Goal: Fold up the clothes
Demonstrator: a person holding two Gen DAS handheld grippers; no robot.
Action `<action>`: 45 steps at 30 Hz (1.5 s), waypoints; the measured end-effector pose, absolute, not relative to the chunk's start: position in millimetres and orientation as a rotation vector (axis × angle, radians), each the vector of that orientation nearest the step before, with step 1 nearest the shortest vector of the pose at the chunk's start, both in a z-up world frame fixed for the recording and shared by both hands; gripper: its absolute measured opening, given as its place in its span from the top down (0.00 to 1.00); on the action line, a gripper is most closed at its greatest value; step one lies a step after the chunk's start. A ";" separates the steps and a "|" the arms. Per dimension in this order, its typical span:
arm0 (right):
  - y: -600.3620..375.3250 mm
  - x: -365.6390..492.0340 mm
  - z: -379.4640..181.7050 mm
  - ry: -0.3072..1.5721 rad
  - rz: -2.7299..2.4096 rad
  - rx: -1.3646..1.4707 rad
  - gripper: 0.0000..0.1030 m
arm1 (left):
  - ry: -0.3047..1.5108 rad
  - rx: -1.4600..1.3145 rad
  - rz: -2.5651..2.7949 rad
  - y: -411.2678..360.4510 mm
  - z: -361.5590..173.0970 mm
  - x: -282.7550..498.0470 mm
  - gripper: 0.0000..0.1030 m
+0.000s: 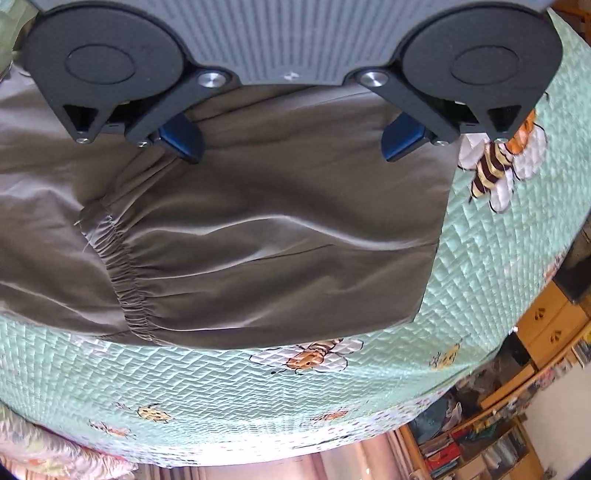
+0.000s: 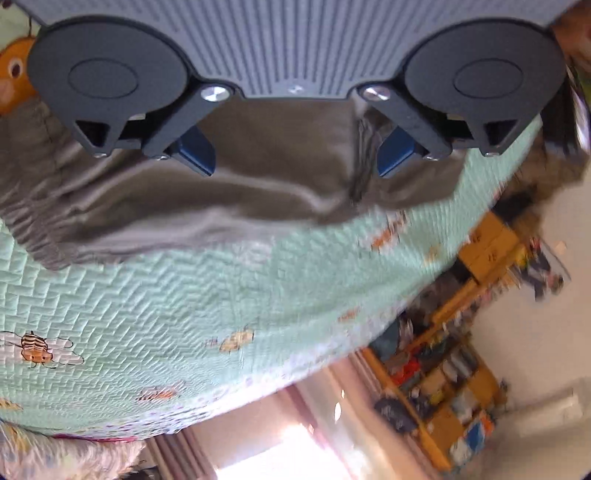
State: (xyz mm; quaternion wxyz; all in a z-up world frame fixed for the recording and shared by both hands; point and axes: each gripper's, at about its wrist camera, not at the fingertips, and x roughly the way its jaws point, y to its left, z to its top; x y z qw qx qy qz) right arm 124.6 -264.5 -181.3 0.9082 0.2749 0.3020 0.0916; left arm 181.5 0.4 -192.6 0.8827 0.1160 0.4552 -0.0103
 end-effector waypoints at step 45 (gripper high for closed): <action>-387.2 60.0 -249.7 0.485 0.013 1.097 0.10 | 1.024 0.216 0.041 -4.9 -189.7 171.4 0.01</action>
